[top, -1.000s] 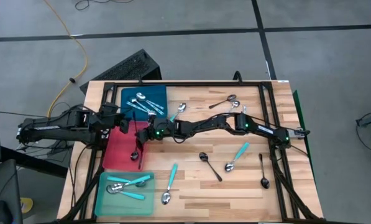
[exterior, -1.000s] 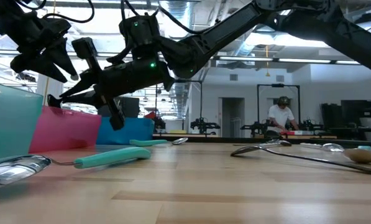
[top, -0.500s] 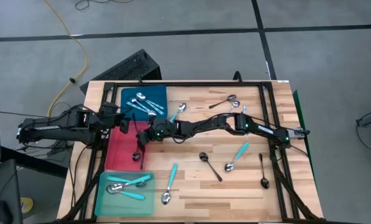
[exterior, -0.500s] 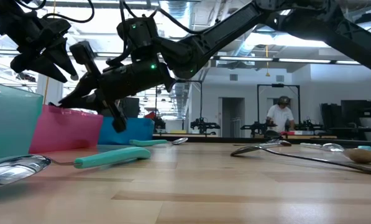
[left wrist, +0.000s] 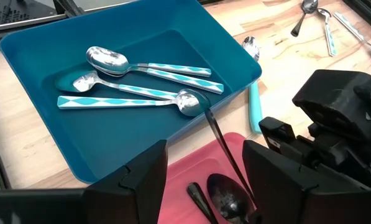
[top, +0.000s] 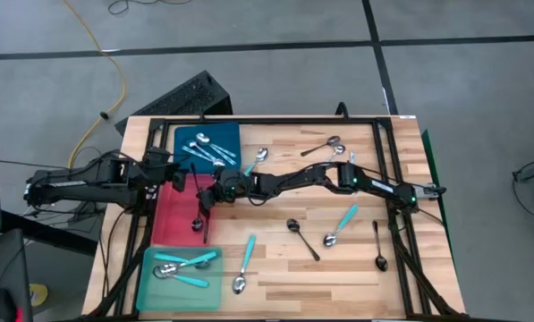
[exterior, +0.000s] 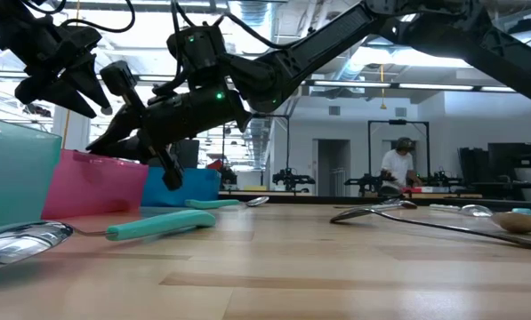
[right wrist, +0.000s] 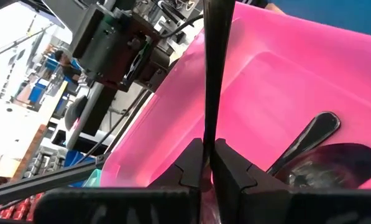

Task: Sort silverware by color (type)
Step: Put the black spoon into the red bin

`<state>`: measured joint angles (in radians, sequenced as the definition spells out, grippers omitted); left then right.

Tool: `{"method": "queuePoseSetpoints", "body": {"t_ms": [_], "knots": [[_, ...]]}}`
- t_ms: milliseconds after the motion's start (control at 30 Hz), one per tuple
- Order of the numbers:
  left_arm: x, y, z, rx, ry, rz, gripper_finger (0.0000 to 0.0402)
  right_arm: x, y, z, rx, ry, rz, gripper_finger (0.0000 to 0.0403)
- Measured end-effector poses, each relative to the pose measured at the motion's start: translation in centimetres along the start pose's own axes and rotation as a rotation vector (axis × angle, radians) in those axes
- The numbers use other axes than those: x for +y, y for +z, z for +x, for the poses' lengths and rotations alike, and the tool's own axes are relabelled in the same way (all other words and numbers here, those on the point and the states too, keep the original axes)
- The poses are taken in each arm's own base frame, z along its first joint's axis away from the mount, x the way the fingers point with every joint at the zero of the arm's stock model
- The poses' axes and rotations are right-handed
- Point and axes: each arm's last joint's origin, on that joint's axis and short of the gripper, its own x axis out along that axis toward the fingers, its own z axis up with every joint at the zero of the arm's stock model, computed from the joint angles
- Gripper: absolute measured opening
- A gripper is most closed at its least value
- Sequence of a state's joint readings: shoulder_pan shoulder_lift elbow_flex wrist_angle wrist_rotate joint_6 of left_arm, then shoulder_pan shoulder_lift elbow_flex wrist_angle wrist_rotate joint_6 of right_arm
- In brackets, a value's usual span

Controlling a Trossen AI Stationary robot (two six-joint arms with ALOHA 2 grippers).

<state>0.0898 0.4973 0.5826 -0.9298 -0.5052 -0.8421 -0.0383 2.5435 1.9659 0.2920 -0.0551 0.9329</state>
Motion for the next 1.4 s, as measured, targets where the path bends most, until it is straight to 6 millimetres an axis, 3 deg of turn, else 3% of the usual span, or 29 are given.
{"method": "queuePoseSetpoints", "body": {"t_ms": [267, 1400], "knots": [[0.0, -0.01, 0.0, 0.0, 0.0, -0.004, 0.0195, -0.01, 0.02, 0.0, 0.0, 0.0, -0.013, 0.0051], [0.0, -0.01, 0.01, 0.001, 0.0, -0.007, 0.0195, 0.07, 0.1, -0.03, -0.004, 0.003, -0.105, 0.0156]]}}
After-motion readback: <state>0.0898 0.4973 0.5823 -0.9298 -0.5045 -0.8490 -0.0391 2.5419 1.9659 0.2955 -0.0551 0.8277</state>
